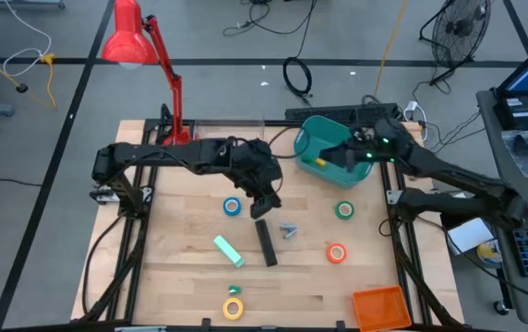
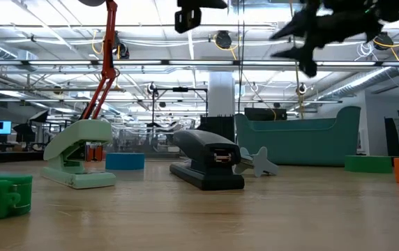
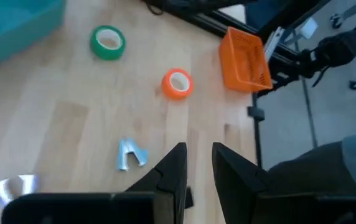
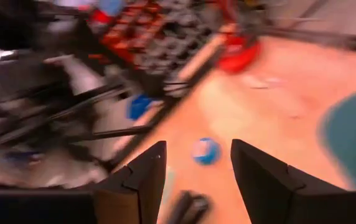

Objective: Pick and place Stapler, Stapler remover, tape
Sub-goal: Put the light blue stapler remover into the orange bin

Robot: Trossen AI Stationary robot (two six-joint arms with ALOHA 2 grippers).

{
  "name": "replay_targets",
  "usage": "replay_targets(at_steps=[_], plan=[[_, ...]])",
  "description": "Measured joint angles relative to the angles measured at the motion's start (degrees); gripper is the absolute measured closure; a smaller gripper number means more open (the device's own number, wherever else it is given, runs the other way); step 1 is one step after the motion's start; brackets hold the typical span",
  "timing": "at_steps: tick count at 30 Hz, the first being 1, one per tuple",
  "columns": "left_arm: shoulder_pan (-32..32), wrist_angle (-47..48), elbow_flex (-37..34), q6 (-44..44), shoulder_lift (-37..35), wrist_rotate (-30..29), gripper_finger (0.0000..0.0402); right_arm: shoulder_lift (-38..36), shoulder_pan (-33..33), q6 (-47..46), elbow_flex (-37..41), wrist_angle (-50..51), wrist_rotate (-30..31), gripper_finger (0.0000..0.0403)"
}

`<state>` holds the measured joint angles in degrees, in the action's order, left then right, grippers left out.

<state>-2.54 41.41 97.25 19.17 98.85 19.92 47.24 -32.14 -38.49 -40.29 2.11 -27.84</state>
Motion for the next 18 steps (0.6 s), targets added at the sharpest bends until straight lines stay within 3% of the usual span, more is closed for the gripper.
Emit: replay_targets(at_steps=[6,12,15,18], plan=[[-1.8,3.7,-0.1,-4.6,-2.2,1.5,0.0325,-8.9,8.8,-10.0,0.0,-0.2,0.3,0.0234],[-4.1,6.4,0.0,-10.2,-3.0,5.6,0.0325,-12.4,19.0,-19.3,2.8,-3.0,0.5,0.0233],[-4.4,8.9,0.0,-13.8,-3.0,5.5,0.0325,-11.5,25.4,-20.6,4.9,-13.9,1.3,0.0228],[-4.3,11.1,0.0,-17.3,-3.0,5.6,0.0325,-8.5,32.4,-22.2,8.4,-36.1,8.5,0.0223]])
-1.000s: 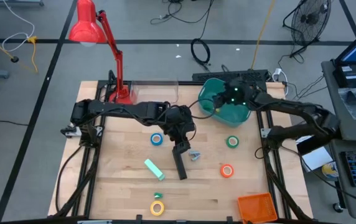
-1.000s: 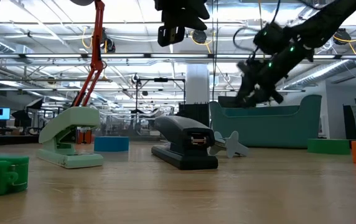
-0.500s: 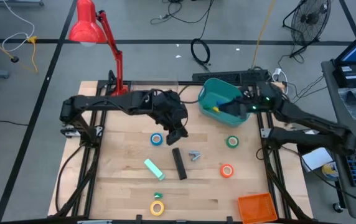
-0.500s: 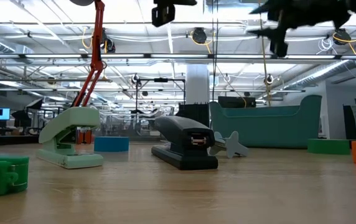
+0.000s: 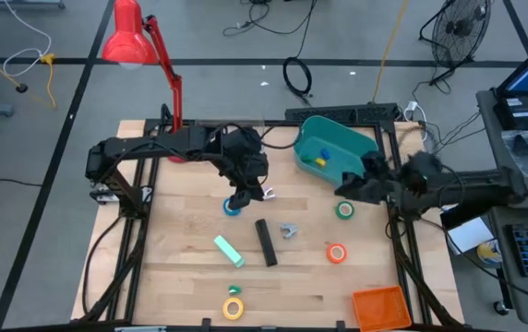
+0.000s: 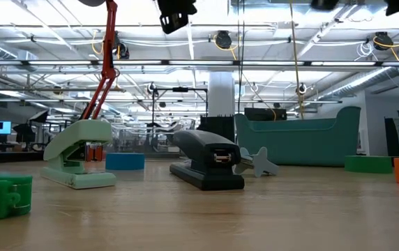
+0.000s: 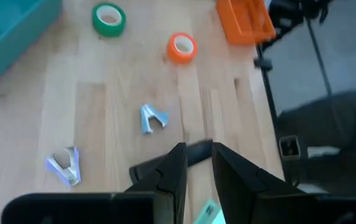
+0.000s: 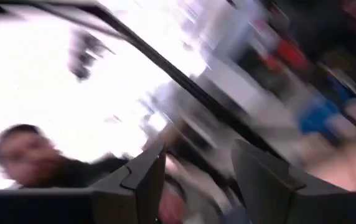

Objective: Pick and place Stapler, Stapler remover, tape
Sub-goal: Put the light blue stapler remover into the orange bin

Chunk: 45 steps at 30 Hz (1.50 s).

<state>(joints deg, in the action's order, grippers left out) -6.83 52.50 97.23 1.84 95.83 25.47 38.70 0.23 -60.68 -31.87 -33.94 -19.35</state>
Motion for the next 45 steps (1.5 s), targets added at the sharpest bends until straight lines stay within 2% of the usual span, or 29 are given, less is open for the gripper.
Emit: replay_targets(at_steps=[3,5,7,10,12,15,17,22,24,27,31,36,40,45], plan=[[0.3,0.9,0.0,-0.6,0.0,0.0,0.0325,5.4,5.0,3.8,2.3,-23.5,10.6,0.0221],[0.6,1.0,0.0,-1.2,0.0,0.0,0.0325,9.2,6.4,8.4,2.3,-33.6,14.3,0.0221],[0.9,1.8,0.0,-2.1,0.0,0.0,0.0325,12.8,7.0,14.0,0.9,-39.2,15.1,0.0224],[1.0,2.6,0.0,-2.2,0.0,0.0,0.0325,17.6,9.8,21.2,-3.2,-38.9,15.4,0.0235],[1.1,3.2,0.0,-2.4,0.0,0.0,0.0325,20.3,12.4,24.1,-6.4,-34.0,15.4,0.0244],[1.2,4.2,0.0,-3.7,0.0,-0.1,0.0325,23.0,15.8,22.8,-11.8,-19.1,15.2,0.0259],[1.0,4.5,0.0,-3.8,0.0,0.0,0.0325,23.7,17.8,19.7,-15.8,-4.0,15.3,0.0268],[0.3,4.7,0.0,-3.3,0.0,-0.2,0.0325,23.7,21.0,11.3,-23.2,40.6,15.1,0.0284],[0.4,4.4,0.0,-3.5,0.0,-0.3,0.0325,23.6,20.9,9.5,-23.6,52.8,16.4,0.0287],[0.5,4.4,0.0,-3.5,0.0,-0.9,0.0325,23.5,20.9,7.0,-22.5,63.5,17.8,0.0288],[0.3,4.6,0.0,-2.9,0.0,-1.6,0.0325,23.6,20.9,4.1,-19.5,67.8,14.8,0.0289],[0.7,6.2,0.0,-2.9,0.0,-1.6,0.0325,23.4,20.9,1.6,-16.3,68.4,15.1,0.0289],[0.7,6.3,0.0,-3.0,0.0,-2.2,0.0325,23.6,20.5,5.6,-15.0,63.1,17.9,0.0289],[0.7,6.0,0.0,-3.2,0.0,-2.1,0.0325,26.5,16.9,13.1,-14.4,58.0,17.9,0.0289]])
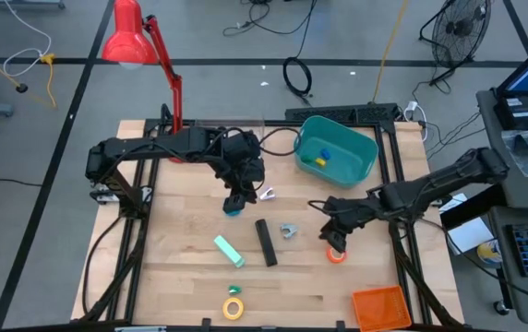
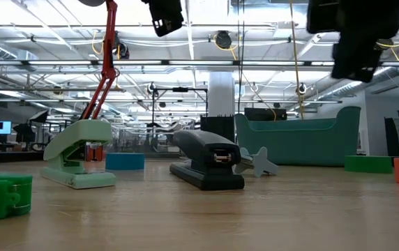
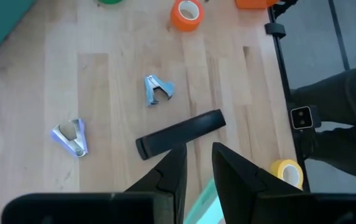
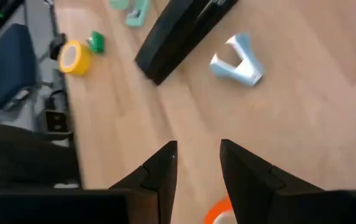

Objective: Pick and place Stapler, Stapler remover, tape
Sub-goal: Put the light blue stapler remover into the orange bin

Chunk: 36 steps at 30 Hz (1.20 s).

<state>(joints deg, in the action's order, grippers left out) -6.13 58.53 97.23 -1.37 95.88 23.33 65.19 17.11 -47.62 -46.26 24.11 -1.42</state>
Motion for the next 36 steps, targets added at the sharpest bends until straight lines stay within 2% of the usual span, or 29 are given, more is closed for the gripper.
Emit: replay_targets(at_steps=[9,16,22,26,32,36], plan=[[0.2,-0.4,0.0,0.5,0.0,0.0,0.0325,11.4,-10.8,13.4,0.0,-5.1,-0.5,0.0289],[1.7,-0.2,0.0,1.9,0.0,0.0,0.0325,19.7,-17.4,18.2,0.0,-14.0,-8.7,0.0288],[3.6,-0.1,0.0,1.9,0.0,-0.1,0.0325,24.4,-18.6,19.3,0.0,-19.9,-15.4,0.0288],[4.4,-0.2,-1.0,1.9,0.0,-0.9,0.0325,25.7,-18.4,19.2,0.0,-22.6,-15.3,0.0281],[4.4,-0.8,-5.4,2.6,0.0,-0.9,0.0325,25.7,-18.4,19.0,0.0,-24.8,-13.6,0.0249],[4.4,-3.0,-8.5,3.6,0.0,0.9,0.0325,25.7,-18.4,18.3,-0.1,-26.3,-13.7,0.0237]])
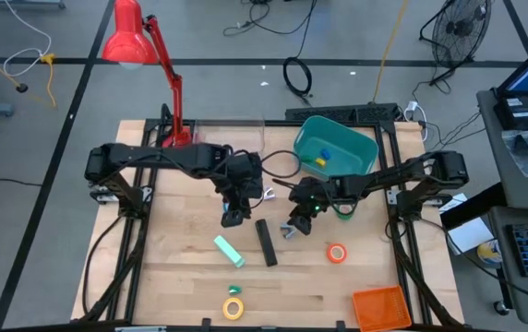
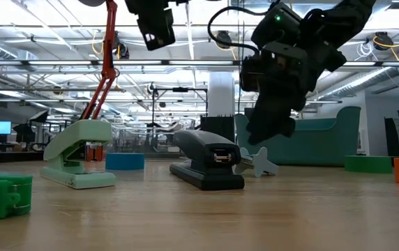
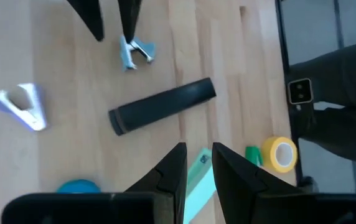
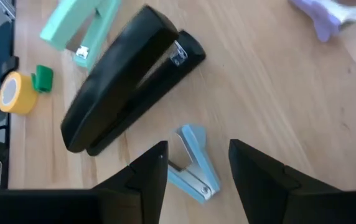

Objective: Pick and place Stapler, Stapler remover, tape
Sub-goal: Put the light blue stapler remover into the orange bin

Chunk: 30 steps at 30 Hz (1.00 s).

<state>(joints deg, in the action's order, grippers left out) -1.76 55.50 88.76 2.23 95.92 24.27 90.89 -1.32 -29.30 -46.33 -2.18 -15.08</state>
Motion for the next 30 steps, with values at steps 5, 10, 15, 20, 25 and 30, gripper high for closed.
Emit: replay_targets(at_steps=[5,10,15,20,25,30], plan=[[0.0,-2.6,-1.2,1.3,0.0,0.2,0.0325,0.0,0.0,-0.4,0.0,0.1,0.0,0.0241],[0.0,-3.8,-1.2,2.4,0.0,0.1,0.0325,0.0,0.0,-0.5,0.0,0.1,0.0,0.0247],[0.0,-5.5,-1.2,3.1,0.0,0.0,0.0325,0.0,0.0,-0.4,0.0,0.1,0.0,0.0243],[-0.1,-6.3,-1.2,3.5,0.0,0.2,0.0325,0.0,0.3,-0.5,0.0,0.0,0.1,0.0241],[-0.1,-6.3,-1.2,3.9,0.0,0.2,0.0325,3.5,1.2,-1.7,0.1,-3.3,-0.4,0.0241],[-0.1,-6.4,-1.2,4.7,0.0,0.2,0.0325,7.8,2.2,-3.9,0.1,-6.9,-1.5,0.0242]])
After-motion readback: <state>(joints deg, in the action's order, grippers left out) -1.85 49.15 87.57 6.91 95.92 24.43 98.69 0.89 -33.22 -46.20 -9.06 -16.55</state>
